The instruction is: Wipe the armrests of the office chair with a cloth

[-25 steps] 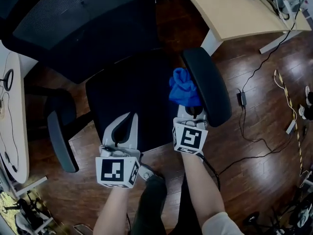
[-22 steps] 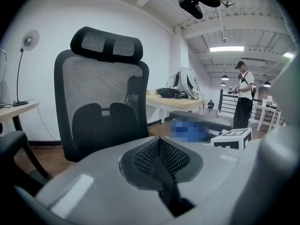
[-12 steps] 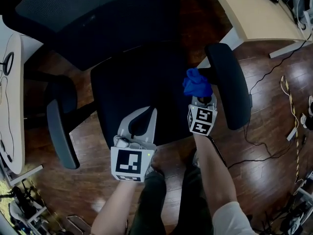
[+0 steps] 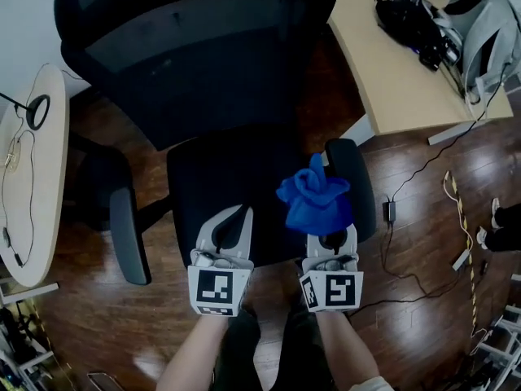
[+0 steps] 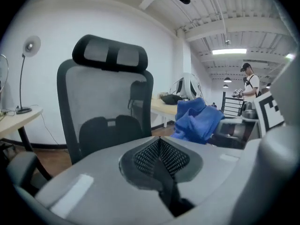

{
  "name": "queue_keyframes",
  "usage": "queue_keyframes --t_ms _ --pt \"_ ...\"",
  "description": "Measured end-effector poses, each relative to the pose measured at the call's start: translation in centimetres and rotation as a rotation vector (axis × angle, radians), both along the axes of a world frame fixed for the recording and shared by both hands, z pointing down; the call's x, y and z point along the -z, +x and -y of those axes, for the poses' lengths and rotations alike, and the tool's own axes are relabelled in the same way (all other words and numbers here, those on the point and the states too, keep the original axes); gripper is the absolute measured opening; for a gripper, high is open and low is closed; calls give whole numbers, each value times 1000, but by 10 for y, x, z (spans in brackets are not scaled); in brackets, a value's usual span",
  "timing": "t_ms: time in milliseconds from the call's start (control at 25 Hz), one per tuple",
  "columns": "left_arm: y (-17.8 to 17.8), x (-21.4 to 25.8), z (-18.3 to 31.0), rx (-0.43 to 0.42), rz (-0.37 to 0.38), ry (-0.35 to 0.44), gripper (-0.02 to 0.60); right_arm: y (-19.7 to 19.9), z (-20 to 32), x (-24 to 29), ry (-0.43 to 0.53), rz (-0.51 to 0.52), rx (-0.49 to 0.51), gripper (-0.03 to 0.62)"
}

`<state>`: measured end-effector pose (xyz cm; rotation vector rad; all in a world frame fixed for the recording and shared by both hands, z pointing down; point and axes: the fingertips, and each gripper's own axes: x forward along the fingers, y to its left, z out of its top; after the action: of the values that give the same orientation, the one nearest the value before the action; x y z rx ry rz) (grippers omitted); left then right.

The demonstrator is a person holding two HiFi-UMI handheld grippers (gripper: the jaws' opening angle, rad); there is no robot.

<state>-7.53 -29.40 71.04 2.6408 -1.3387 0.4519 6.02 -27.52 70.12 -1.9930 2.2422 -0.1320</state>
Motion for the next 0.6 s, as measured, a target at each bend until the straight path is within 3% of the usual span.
queue_keyframes --t_ms 40,160,200,360,440,520,600 --pt "5 29 0 2 4 -6 103 6 -1 33 0 -5 -3 89" --pt "33 135 24 -17 -12 101 103 43 17 140 32 44 -9 89" --pt "40 172 23 -19 -17 100 103 54 17 181 41 50 -10 89" --pt "55 313 -30 -68 -35 62 106 65 -33 334 76 53 6 89" --pt "59 378 -55 -80 -44 105 106 67 -63 393 77 44 16 89" --pt "62 439 -69 -60 -64 209 77 71 -86 446 88 25 31 89" --pt "67 487 -90 -43 -88 199 49 74 -107 488 112 23 31 89"
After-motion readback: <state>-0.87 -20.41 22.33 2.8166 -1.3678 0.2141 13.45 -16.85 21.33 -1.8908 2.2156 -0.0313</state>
